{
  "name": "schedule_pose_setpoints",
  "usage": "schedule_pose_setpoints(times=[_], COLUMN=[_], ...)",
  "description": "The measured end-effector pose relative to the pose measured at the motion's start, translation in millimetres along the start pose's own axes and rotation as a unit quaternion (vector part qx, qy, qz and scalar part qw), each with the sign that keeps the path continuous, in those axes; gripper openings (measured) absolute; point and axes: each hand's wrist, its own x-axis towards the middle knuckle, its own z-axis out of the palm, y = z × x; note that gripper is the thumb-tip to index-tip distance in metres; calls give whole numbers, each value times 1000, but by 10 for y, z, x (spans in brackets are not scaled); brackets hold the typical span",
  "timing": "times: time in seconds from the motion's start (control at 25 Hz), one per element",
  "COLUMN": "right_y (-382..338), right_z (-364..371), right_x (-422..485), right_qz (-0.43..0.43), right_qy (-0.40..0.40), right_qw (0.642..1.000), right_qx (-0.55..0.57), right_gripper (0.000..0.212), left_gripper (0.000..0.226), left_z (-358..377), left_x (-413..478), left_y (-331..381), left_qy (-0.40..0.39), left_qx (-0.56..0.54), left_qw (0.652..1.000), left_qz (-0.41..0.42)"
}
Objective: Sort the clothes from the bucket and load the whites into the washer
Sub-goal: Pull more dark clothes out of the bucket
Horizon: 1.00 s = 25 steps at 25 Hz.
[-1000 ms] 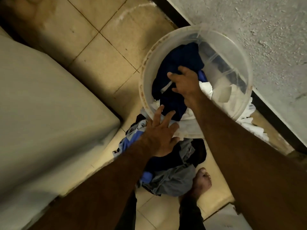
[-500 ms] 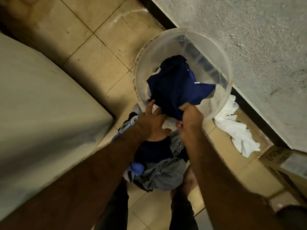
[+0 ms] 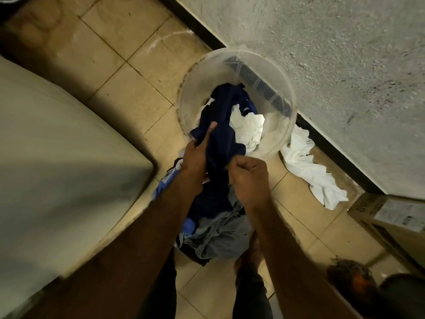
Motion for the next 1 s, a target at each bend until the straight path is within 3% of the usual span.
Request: schedule_pose_setpoints(times=[0.08,0.16,0.28,0.48,0.56,0.64,0.68,0.76,0.84,1.0], right_y=[54,83,146,149,107,61,53,22,-12,11], right_z=[-50,-89,-102,-37,-15,2,10,45,85,90], right_x=[-109,-151,-94,129,240,333,370,417,450,559], right_qz=[19,42,106,109,105,114,127,147,135,107], right_qy=[-25,4,67,75,107,126,119,91,64,17], right_qw=[999,997,988,990,985,981,979,975,970,926], right_qx=[19,61,86,-55,-80,-95,-107,-136,-191,-362], right_gripper=[41,14,12,50,49,33,49,79,99,106], left_gripper=[14,27,20,31,28,22,23,24,19,17], left_z=[33,16,-27,-28,-21,-23,-15,-23,-43,-149], left_x=[-37,-68,-115,-236,-301,-407,-466,-563,-665,-734], left_y=[-12,-48,-109,-80,-105,-153,-183,-264,-352,-486], left_qy=[3,32,95,108,113,136,139,101,41,-51], left_qx=[-25,6,116,70,37,10,-9,-27,27,66], left_qw=[1000,999,982,980,981,982,985,991,994,993], left_qz=[15,43,114,155,156,128,104,83,102,80])
